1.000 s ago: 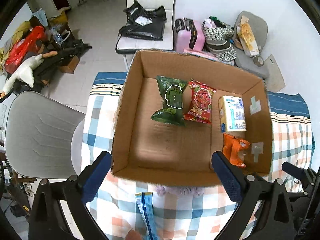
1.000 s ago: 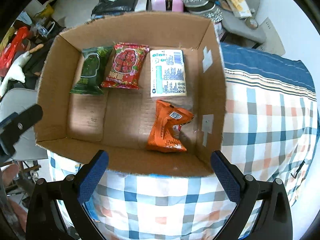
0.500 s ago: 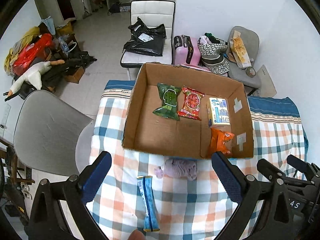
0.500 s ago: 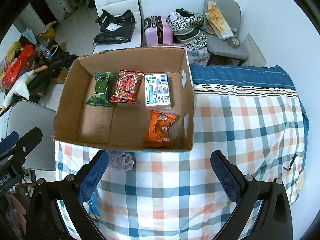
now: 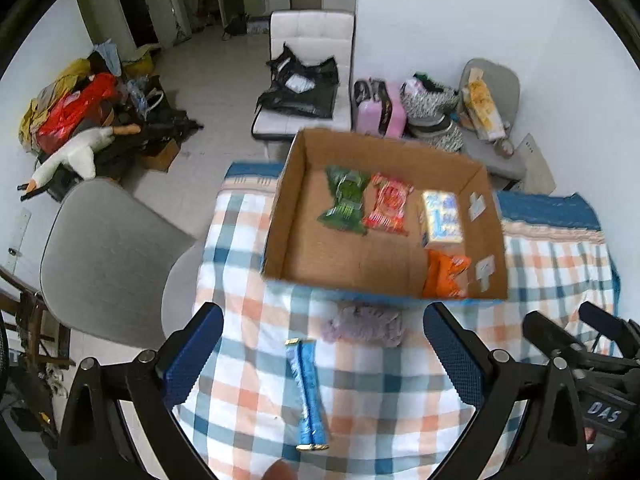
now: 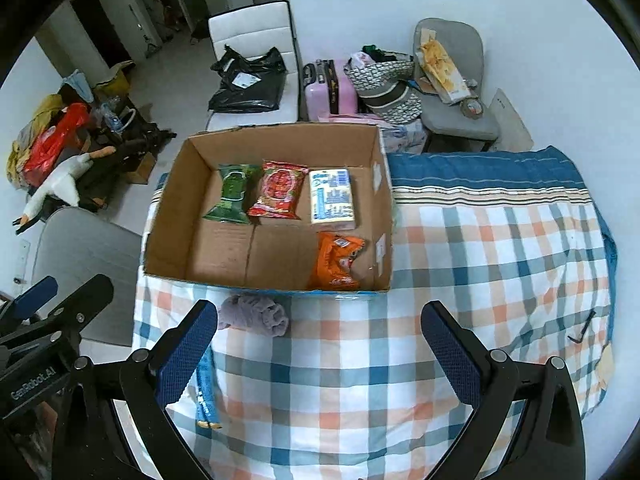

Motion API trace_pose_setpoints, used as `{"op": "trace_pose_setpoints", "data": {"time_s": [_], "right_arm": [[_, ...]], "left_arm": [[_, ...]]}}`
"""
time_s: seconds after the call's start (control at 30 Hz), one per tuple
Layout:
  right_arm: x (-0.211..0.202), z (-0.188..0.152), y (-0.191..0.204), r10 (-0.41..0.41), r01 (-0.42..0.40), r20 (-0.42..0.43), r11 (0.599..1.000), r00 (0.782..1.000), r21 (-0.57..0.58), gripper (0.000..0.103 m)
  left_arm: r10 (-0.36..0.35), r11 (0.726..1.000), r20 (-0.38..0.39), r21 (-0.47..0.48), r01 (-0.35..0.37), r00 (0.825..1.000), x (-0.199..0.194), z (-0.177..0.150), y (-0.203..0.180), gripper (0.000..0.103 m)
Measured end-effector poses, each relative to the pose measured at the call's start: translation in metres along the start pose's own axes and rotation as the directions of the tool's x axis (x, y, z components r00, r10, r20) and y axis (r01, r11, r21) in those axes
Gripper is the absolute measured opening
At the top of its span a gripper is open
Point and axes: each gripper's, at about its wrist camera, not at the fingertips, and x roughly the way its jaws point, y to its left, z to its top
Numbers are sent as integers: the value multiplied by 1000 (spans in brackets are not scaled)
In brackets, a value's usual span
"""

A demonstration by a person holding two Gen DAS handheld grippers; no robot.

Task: Organize soft objects
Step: 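Grasp the blue stick snack with the left tool while the right tool grasps the lavender cloth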

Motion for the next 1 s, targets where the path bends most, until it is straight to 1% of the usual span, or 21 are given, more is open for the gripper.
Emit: {"op": "trace_pose_setpoints", "data": {"time_s": [0.07,0.17,0.2,0.27,0.37,0.43,0.47,0.53,0.57,0.6,0.63,0.7,0.8,0.9,1.0], "right_arm": [[5,-6,0,20,-20,-5,1000,1000,-4,103],[26,-22,-2,63,-64,-52,998,997,-8,103],[39,-30,-4,80,-80,-86,997,993,-4,103],[59,-38,-4,101,-101,-138,995,985,2,103],[96,-51,-3,125,-128,-188,992,974,-3,103],[118,-57,2,129,-136,-214,990,968,-20,103],[127,-59,4,126,-135,-224,991,966,-24,103],[147,-61,10,139,-150,-243,988,960,-28,103],[155,-61,14,136,-148,-245,988,960,-34,103],[163,-61,17,130,-142,-243,989,961,-35,103],[171,-60,21,134,-146,-242,989,961,-32,103],[188,-60,28,147,-154,-248,988,958,-8,103],[208,-61,41,162,-162,-244,987,956,19,103],[225,-62,55,169,-165,-246,986,954,38,103],[239,-60,71,143,-138,-236,990,961,38,103]], "left_arm": [[15,1000,-49,-17,-16,999,18,-15,8,102],[16,999,-160,-45,-23,987,61,-43,20,102],[15,998,-218,-52,-27,976,82,-55,24,102],[11,998,-294,-51,-27,956,113,-72,26,102],[6,999,-379,-41,-24,925,153,-94,26,102],[16,999,-412,-26,-29,911,173,-107,25,101],[17,999,-425,-20,-28,905,182,-112,24,96],[24,999,-452,-11,-32,892,197,-123,25,74],[26,999,-458,-10,-35,889,201,-126,26,48],[27,999,-459,-21,-42,888,205,-130,31,40],[20,999,-452,-34,-40,892,204,-131,35,37],[11,997,-432,-63,-43,902,200,-131,45,27],[23,994,-410,-85,-63,912,194,-129,59,24],[30,992,-410,-97,-76,911,195,-127,67,24],[37,991,-411,-100,-85,911,199,-127,70,24]]}}
